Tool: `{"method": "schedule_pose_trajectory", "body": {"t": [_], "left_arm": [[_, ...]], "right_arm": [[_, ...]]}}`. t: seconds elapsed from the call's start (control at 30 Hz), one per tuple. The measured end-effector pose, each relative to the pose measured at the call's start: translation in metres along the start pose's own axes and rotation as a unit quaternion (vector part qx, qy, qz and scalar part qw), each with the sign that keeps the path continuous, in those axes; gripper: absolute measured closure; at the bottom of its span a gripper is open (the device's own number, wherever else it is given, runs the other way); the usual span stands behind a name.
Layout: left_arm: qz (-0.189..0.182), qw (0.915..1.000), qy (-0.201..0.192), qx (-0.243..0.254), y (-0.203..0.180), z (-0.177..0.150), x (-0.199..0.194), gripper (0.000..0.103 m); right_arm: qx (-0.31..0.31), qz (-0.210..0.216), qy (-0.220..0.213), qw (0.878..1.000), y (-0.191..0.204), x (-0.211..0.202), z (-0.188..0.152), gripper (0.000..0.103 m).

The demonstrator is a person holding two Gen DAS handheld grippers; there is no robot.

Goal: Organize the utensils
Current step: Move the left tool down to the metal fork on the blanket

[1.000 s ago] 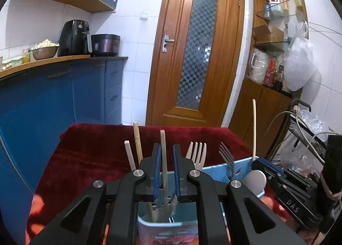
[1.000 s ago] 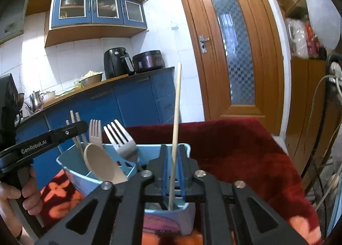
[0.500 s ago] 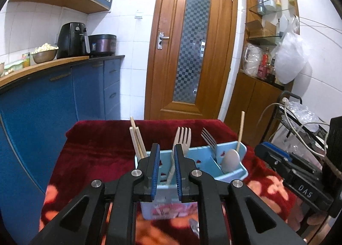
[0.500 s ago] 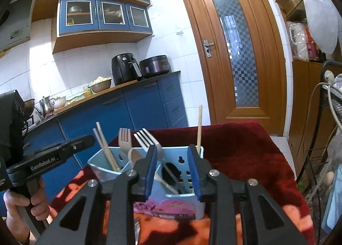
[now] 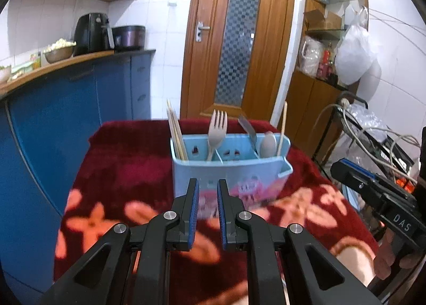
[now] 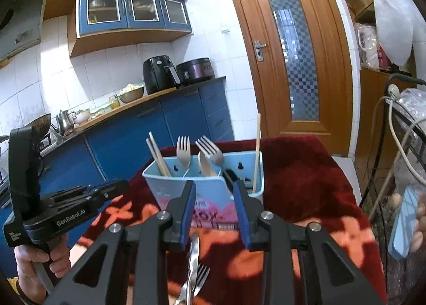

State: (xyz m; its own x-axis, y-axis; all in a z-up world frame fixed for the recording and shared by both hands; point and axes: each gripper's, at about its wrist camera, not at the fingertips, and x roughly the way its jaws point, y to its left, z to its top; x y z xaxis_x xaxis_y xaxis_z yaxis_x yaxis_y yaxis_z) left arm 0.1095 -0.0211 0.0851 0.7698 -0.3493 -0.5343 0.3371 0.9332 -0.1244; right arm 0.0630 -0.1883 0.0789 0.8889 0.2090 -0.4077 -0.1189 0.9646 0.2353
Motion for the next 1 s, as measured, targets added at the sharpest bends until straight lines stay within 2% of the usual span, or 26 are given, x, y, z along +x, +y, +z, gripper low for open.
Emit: {"method": "schedule_pose_trajectory", "body": {"t": [0.33,0.6,0.7,0.83,1.0], "left_arm": [[0.016,0.9971,0.074,0.005,-0.002,-0.033,-0.001,0.090],[-0.015,0.9897,0.142,0.002,-0.016,-0.063,0.012,0.090],[-0.026,0.9852,0.169,0.003,-0.026,-0.075,0.019,0.090],[-0.022,0.9806,0.194,0.014,-0.036,-0.086,0.026,0.090],[-0.045,0.9744,0.220,0.012,-0.048,-0.094,0.031,0.090]], "right_arm": [[0.029,-0.020,0.062,0.997,-0.006,-0.022,-0.031,0.071],[0.054,-0.028,0.112,0.992,-0.023,-0.026,-0.062,0.071],[0.058,-0.031,0.122,0.990,-0.028,-0.028,-0.071,0.071],[0.065,-0.033,0.135,0.988,-0.034,-0.031,-0.081,0.071],[0.069,-0.032,0.142,0.987,-0.039,-0.034,-0.089,0.070]]}}
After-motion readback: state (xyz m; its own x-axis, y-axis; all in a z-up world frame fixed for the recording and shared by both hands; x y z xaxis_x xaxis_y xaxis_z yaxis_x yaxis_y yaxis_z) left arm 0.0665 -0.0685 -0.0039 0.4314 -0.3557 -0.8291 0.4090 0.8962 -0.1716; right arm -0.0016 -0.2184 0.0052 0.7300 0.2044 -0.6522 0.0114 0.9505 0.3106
